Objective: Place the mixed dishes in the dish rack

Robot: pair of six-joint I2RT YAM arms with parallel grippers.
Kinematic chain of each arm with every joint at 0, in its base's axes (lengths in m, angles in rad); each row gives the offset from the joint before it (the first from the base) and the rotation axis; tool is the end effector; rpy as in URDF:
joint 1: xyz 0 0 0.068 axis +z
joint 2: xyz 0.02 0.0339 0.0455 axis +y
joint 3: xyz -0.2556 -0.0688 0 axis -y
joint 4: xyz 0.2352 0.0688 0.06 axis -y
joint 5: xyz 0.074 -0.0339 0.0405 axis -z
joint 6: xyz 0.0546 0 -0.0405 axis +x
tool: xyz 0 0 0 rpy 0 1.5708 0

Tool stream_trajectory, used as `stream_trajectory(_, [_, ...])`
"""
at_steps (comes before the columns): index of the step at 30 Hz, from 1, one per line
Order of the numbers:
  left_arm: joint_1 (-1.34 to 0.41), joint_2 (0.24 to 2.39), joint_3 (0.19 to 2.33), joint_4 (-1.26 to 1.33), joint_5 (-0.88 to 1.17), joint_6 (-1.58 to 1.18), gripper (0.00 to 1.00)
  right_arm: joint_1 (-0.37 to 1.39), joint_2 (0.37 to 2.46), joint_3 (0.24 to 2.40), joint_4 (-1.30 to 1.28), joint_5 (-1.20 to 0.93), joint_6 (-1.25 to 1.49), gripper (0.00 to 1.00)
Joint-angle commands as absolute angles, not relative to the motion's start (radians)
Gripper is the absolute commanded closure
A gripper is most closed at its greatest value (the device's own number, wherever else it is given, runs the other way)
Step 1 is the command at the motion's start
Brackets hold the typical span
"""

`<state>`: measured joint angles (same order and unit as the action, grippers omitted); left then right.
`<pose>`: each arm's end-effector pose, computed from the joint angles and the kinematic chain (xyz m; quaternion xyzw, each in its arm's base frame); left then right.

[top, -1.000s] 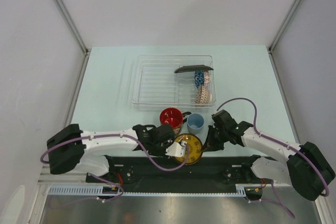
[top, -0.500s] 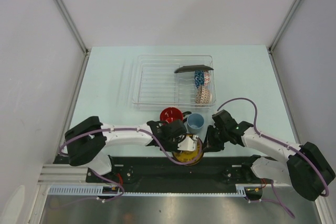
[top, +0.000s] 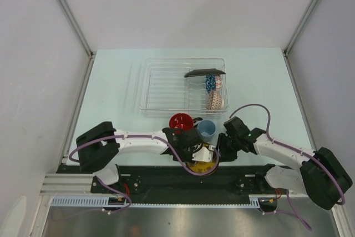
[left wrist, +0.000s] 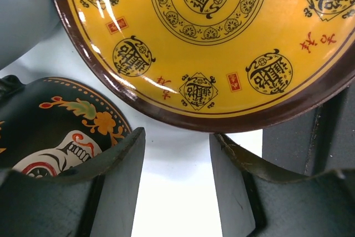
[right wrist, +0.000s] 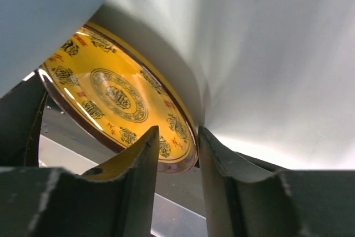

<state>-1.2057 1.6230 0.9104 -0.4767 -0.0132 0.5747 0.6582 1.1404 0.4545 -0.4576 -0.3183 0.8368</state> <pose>0.1072 -0.2785 0.1410 0.7623 0.6188 -0.0527 0.1822 0.1363 0.1270 0.1287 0.0526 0.9641 0.2559 0.0482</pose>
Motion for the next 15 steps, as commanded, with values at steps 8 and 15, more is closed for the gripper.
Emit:
stream_trajectory(8, [-1.247,1.695,1.005,-0.402,0.026,0.512,0.45,0.677,0.933,0.500,-0.394,-0.361,0.850,0.62])
stream_trajectory(15, [-1.250,1.695,1.012,-0.393,0.015,0.502,0.46,0.678,0.962,0.505,-0.379,-0.394,0.839,0.60])
